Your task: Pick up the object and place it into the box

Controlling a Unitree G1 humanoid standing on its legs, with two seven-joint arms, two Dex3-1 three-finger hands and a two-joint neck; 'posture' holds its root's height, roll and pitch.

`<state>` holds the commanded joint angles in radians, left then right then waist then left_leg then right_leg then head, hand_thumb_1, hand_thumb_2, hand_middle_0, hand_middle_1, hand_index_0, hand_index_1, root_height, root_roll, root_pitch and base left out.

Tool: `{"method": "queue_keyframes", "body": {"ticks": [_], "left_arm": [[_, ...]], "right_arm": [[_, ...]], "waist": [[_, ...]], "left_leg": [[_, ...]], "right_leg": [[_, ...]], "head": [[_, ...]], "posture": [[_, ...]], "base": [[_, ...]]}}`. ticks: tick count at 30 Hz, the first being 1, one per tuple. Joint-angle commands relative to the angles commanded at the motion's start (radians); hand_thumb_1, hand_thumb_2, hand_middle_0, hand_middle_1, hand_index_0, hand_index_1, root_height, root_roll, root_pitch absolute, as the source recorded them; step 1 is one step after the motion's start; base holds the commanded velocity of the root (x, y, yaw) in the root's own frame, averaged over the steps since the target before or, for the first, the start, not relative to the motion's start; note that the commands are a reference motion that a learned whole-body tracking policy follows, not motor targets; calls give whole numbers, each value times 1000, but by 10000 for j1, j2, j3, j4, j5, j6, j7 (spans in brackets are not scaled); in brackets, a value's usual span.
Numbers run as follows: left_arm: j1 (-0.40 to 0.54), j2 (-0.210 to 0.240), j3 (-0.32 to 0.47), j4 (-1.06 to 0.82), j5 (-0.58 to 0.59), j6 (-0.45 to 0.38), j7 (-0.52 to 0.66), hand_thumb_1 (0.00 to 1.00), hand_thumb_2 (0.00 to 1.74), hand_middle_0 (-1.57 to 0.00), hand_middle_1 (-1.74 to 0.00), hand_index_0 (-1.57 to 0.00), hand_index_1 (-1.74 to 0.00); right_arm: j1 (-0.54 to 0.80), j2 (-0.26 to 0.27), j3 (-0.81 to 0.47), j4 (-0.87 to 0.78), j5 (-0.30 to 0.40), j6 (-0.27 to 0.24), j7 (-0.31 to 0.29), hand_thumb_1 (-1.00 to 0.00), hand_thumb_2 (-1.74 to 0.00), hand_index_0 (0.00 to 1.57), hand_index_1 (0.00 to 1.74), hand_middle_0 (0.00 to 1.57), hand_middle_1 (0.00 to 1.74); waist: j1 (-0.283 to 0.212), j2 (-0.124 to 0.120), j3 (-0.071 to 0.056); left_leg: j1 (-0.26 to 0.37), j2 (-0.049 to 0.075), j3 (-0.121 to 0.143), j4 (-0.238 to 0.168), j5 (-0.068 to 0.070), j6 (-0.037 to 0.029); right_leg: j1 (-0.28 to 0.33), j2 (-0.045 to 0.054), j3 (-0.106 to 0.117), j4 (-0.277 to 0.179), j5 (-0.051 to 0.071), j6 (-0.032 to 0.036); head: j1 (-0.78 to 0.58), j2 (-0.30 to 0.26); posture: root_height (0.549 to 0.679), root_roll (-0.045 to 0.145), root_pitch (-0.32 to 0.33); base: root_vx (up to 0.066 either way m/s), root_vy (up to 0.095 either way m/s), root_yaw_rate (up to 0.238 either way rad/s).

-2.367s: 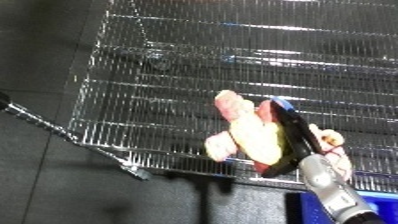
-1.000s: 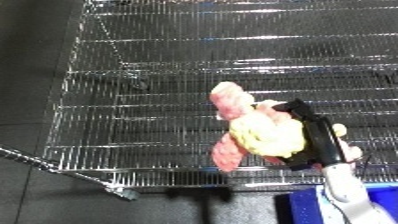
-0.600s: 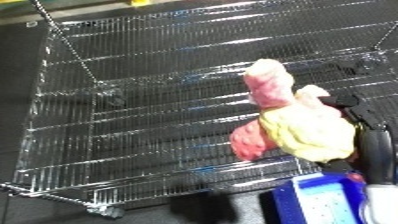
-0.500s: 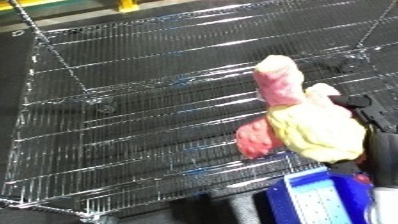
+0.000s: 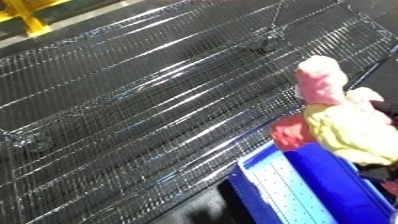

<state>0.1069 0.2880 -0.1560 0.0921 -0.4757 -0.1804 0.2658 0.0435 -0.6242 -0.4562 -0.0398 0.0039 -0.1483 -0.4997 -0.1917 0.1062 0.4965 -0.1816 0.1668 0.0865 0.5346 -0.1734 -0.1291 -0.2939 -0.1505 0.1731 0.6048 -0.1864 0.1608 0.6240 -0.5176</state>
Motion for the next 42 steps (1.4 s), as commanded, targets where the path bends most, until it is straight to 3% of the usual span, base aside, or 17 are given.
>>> {"method": "queue_keyframes", "body": {"ticks": [3,8,13,23,36,42], "left_arm": [[10,-6,-83,56,-63,-38,-52,1000,1740,-1570,-1740,-1570,-1740],[-38,17,-233,160,-219,-117,-110,1000,1740,-1570,-1740,-1570,-1740],[-47,82,-393,302,-309,-242,-134,1000,1740,-1570,-1740,-1570,-1740],[31,189,-453,447,-375,-217,-241,1000,1740,-1570,-1740,-1570,-1740],[171,264,-276,474,-335,-144,-337,1000,1740,-1570,-1740,-1570,-1740],[318,247,-115,361,-409,-30,-403,1000,1740,-1570,-1740,-1570,-1740]], "right_arm": [[244,214,-170,317,268,-108,-86,-1000,-1740,1570,1740,1570,1740],[244,442,-281,993,1018,-359,-221,-750,-1305,1178,1305,1178,1305],[-82,520,-558,1937,1835,-746,-737,-500,-870,785,870,785,870],[-204,561,-688,2595,2175,-883,-929,0,0,0,0,0,0],[-85,821,-634,2679,2281,-973,-782,0,0,0,0,0,0],[10,955,-198,2127,2451,-929,-150,0,0,0,0,0,0]], "waist": [[-243,130,-33],[-522,313,-76],[-640,470,-112],[-533,497,-216],[-237,353,-268],[-55,212,-292]], "left_leg": [[121,11,138,-130,22,-15],[226,18,298,-275,70,-44],[255,-2,373,-397,130,-61],[230,27,340,-537,228,-88],[154,43,267,-568,303,-106],[96,40,178,-562,322,-105]], "right_leg": [[10,19,67,-108,29,-11],[37,35,138,-256,85,-34],[51,37,143,-352,139,-59],[127,32,46,-509,214,-55],[120,45,-17,-486,195,-34],[117,73,-59,-469,174,-34]], "head": [[335,-68],[969,-168],[1250,-199],[1538,-367],[1593,-503],[1016,-626]], "posture": [[642,85,-155],[643,91,-152],[645,95,-147],[647,94,-147],[646,93,-151],[646,90,-147]], "base": [[8,19,-192],[1,6,-105],[-15,3,-28],[-14,-18,28],[0,-12,30],[-2,-11,26]]}}
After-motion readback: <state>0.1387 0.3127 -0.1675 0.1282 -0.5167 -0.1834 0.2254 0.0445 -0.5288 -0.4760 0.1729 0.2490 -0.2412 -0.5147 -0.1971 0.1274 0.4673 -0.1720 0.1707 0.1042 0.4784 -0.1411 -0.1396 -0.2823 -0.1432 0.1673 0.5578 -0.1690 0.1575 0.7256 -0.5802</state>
